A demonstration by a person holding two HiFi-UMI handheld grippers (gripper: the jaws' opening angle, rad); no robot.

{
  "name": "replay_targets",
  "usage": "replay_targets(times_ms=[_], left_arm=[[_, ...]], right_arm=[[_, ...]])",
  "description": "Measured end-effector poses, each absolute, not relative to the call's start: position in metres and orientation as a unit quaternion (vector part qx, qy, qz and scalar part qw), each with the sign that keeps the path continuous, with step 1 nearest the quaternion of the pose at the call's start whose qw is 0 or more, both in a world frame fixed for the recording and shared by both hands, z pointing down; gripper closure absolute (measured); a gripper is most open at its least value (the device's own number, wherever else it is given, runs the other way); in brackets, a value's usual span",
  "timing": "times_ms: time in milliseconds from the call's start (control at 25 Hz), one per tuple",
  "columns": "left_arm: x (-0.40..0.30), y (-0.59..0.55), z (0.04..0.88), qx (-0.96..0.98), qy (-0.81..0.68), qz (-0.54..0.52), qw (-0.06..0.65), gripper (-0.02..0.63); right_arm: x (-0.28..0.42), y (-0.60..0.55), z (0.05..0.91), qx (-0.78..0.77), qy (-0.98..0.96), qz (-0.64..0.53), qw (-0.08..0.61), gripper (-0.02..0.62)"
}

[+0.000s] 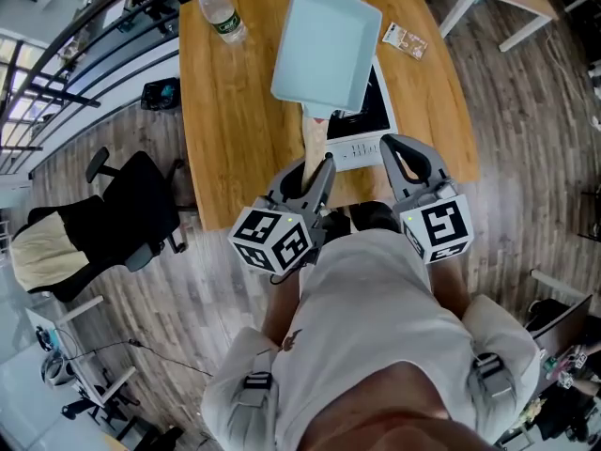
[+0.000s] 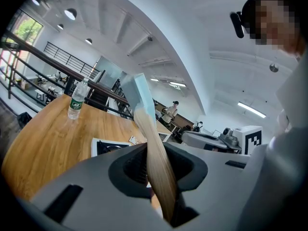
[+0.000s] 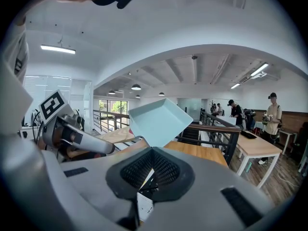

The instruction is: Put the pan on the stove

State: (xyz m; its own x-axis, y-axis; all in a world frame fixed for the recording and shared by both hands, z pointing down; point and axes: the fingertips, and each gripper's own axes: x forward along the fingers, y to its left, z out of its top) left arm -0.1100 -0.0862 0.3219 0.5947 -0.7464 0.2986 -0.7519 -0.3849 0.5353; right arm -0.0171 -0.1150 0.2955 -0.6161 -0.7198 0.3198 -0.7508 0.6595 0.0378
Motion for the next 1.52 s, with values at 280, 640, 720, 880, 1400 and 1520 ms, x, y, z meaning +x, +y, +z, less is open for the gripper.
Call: replay_targets(times_ms=[280,640,720,880,1400,1520], left_arm=[[-0.106,-0.099,0.331,0.823,-0.460,0.012,0.332,0.515],[-0.102,-0.111,0.350,0.811,-0.469,0.020,0.349,0.515],[-0.101,-0.113,0.355,0.809,-0.471,0.023,0.351,0.515],[-0.099,-0.116,0.366,0.805,-0.472,0.028,0.359,0.515],[-0.090,-0.120,0.406,0.791,-0.467,0.048,0.392,0.515],[-0.090,-0.120,0.415,0.788,-0.466,0.051,0.399,0.515]], right_arm=[[-0.011,-0.128,0.304,0.400,-0.901,0.059,0.160,0.575],[-0.004,-0.142,0.325,0.387,-0.903,0.076,0.172,0.575],[-0.001,-0.145,0.330,0.386,-0.902,0.080,0.176,0.575],[0.004,-0.148,0.342,0.385,-0.899,0.092,0.184,0.575],[0.014,-0.156,0.380,0.382,-0.892,0.125,0.205,0.575],[0.015,-0.155,0.389,0.382,-0.890,0.131,0.210,0.575]])
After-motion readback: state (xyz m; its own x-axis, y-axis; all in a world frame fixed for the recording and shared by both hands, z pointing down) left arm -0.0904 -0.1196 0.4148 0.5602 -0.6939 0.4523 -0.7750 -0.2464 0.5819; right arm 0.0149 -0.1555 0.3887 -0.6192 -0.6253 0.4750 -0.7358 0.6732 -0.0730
